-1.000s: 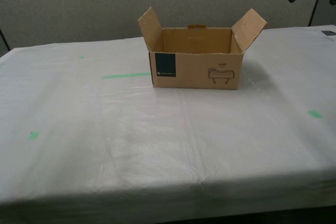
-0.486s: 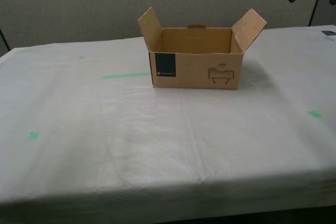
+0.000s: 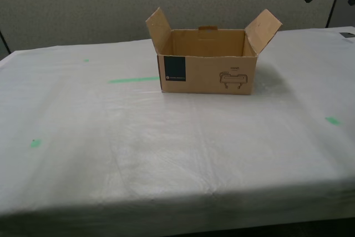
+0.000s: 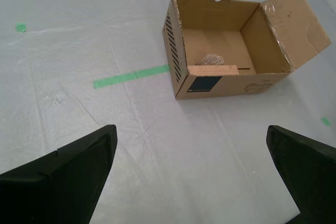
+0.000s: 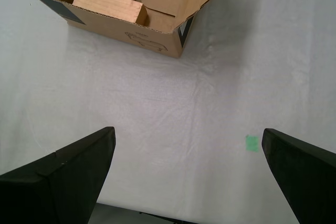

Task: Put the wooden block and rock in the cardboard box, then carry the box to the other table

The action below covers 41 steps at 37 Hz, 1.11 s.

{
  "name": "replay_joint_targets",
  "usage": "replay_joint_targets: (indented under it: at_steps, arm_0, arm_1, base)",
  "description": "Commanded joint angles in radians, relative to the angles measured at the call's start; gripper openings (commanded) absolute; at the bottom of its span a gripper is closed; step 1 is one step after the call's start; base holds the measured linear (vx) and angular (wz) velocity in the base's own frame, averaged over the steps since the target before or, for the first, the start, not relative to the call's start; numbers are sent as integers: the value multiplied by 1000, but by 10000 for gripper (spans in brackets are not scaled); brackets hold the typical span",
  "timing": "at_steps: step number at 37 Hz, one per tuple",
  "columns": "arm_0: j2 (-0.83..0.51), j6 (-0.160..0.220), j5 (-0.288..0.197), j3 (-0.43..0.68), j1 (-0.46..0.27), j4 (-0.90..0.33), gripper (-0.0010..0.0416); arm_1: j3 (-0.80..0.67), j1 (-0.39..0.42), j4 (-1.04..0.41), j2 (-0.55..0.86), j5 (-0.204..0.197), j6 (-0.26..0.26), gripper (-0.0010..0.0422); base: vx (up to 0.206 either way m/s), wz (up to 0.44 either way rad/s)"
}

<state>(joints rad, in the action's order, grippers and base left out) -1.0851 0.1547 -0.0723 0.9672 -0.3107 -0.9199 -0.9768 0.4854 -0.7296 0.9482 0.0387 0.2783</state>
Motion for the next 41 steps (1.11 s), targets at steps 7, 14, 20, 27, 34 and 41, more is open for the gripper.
replay_joint_targets:
  at_steps: [7, 14, 20, 27, 34, 41]
  arm_0:
    - [0, 3, 5, 0, -1, 0, 389]
    - [0, 3, 5, 0, -1, 0, 390]
    - [0, 3, 5, 0, -1, 0, 389]
    - [0, 3, 5, 0, -1, 0, 390]
    - [0, 3, 5, 0, -1, 0, 389]
    - [0, 3, 5, 0, -1, 0, 390]
  arm_1:
    - [-1, 0, 2, 0, 2, 2, 389]
    - [-1, 0, 2, 0, 2, 2, 389]
    - [-1, 0, 2, 0, 2, 2, 389]
    - [-1, 0, 2, 0, 2, 2, 389]
    - [-1, 0, 2, 0, 2, 2, 389]
    - [-1, 0, 2, 0, 2, 2, 389]
  base:
    - [0, 0]
    - [0, 0]
    - [0, 0]
    - [0, 0]
    - [0, 0]
    - [0, 0]
